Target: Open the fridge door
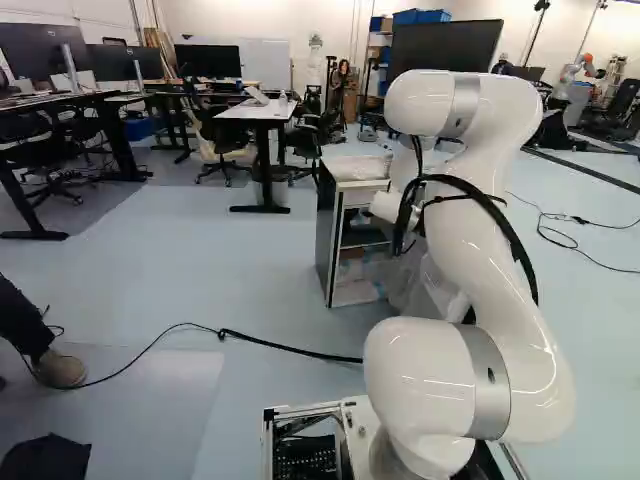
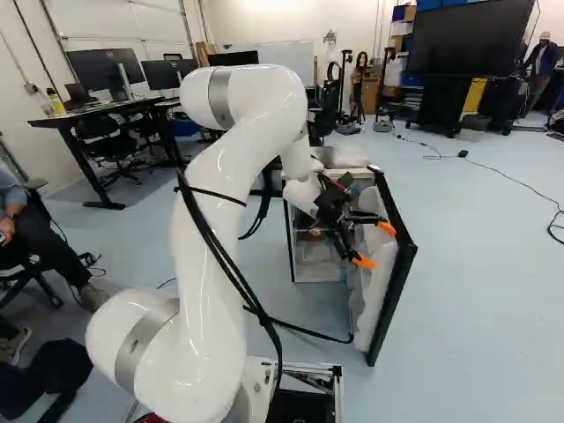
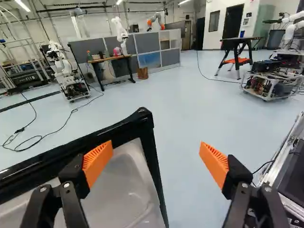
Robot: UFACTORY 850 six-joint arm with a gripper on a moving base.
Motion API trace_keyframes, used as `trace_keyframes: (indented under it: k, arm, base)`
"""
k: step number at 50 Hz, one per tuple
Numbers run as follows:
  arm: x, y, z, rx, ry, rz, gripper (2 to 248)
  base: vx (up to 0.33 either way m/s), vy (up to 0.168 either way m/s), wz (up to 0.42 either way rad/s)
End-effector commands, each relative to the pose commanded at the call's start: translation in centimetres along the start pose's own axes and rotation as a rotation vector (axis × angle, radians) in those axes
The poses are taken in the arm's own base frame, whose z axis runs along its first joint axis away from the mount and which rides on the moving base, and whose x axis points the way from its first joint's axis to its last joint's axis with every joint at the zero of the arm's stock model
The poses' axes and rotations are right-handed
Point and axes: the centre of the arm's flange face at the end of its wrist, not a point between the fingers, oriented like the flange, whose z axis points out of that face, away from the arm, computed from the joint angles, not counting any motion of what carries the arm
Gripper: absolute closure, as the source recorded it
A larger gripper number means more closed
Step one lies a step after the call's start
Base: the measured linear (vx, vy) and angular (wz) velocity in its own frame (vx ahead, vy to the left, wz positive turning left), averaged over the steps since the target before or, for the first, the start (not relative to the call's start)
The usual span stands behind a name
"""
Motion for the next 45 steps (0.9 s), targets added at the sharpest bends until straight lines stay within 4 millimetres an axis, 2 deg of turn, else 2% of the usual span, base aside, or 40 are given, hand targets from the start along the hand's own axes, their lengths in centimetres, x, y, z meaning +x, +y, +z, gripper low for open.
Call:
trace_keyframes:
  k: [20,45]
  arm:
    - [0.6,-4.7,2.6,-0.056,-0.014,0.090,3]
    - [1.6,-9.5,7.1,-0.131,-0.018,0.190,3]
  base:
    - [0.000,0.000,0.000]
    - [0.000,0.000,0.000]
